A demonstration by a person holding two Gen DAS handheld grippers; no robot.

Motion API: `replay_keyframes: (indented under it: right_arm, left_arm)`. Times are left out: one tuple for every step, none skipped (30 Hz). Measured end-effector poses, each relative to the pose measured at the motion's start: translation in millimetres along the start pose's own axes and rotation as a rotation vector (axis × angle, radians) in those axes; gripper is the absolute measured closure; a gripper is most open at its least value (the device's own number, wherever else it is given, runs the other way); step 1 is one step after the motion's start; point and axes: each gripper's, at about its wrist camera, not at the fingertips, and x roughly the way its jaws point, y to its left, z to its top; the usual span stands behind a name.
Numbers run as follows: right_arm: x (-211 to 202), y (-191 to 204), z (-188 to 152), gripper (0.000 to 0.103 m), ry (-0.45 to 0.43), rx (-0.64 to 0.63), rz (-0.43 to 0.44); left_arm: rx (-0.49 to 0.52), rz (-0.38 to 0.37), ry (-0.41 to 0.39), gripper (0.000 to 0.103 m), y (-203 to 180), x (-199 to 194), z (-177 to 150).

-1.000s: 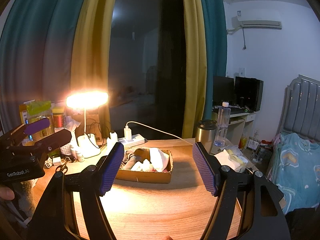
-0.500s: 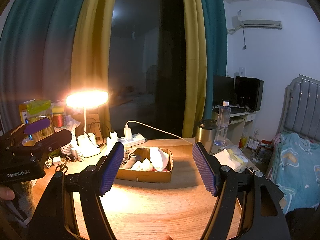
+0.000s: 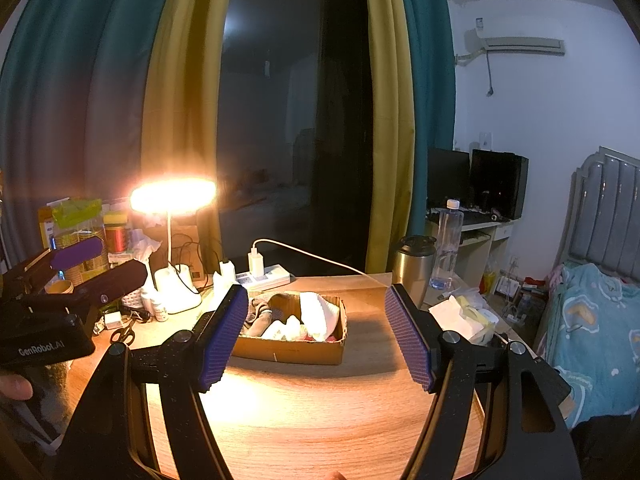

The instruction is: Organize soft objects

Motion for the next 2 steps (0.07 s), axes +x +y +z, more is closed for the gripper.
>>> replay_keyframes:
  right_arm:
    - [0.0, 0.0, -0.1, 0.029, 0.0, 0.0, 0.001]
    - [0.5, -0.5, 0.1, 0.029, 0.003, 0.001, 0.002]
  left_arm:
    - [0.003, 0.003, 0.005, 0.009, -0.1, 2.4, -0.3]
    - [0.007, 0.005, 0.01, 0.009, 0.3, 4.6, -0.2]
